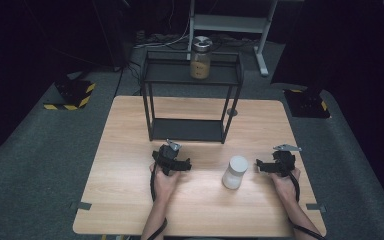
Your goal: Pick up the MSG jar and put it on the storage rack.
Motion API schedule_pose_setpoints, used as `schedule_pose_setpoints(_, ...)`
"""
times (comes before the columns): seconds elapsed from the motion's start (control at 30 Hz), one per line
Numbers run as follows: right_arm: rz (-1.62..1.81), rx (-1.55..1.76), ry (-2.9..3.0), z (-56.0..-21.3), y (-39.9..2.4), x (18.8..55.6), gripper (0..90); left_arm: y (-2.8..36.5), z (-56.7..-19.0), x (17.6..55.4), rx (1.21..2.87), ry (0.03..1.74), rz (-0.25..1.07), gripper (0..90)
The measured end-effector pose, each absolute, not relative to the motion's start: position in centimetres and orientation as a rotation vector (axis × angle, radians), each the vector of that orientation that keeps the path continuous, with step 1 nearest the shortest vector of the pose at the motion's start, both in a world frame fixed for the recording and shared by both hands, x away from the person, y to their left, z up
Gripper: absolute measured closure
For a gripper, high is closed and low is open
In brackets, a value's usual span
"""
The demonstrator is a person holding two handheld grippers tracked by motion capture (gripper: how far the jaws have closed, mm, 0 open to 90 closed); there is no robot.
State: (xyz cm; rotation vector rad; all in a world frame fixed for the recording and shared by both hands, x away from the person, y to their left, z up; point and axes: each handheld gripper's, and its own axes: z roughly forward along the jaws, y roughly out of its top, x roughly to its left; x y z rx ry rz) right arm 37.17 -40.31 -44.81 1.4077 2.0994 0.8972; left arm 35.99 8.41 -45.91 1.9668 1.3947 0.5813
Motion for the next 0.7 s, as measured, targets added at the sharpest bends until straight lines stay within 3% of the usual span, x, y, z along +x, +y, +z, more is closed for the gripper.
schedule_pose_setpoints(0.7,1.06,1.107,2.277,-43.5,-40.9,32.3,0.7,8.4,-45.9,36.0,1.966,1.394,0.58,0.6)
